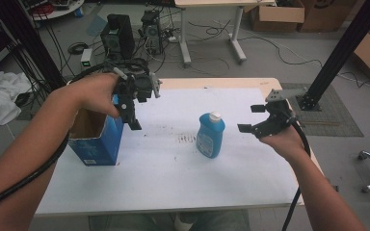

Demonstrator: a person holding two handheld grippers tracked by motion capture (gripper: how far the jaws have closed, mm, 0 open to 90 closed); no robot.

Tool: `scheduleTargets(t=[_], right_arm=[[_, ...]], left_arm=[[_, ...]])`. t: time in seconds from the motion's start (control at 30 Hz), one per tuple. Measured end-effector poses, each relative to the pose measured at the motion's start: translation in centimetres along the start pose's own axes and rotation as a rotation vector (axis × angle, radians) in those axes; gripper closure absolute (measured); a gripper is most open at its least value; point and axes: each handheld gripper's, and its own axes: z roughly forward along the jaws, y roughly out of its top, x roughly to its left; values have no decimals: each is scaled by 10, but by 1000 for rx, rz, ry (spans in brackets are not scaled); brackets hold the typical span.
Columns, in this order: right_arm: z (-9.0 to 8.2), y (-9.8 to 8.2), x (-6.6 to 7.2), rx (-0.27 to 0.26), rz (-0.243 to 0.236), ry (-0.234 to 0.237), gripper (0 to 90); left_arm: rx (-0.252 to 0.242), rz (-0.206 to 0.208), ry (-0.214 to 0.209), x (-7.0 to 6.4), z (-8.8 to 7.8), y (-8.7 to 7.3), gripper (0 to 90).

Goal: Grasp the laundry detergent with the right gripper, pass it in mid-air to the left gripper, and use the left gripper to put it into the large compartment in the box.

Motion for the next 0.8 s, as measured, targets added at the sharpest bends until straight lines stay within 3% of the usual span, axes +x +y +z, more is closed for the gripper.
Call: scheduleTargets(t=[0.23, 0.4, 0.53, 0.8], right_arm=[[17, -33, 21, 5, 4, 14, 0], [30, -43, 27, -2, 9, 2, 0], [47, -50, 30, -41, 26, 5, 0], [78, -57, 35, -43, 32, 9, 0]], left_arm=[[2, 0, -2, -1, 1, -1, 1], [0, 3, -1, -3, 1, 1, 1], [-6, 4, 3, -5, 2, 1, 1], [-2, 2, 2, -5, 4, -1, 1]])
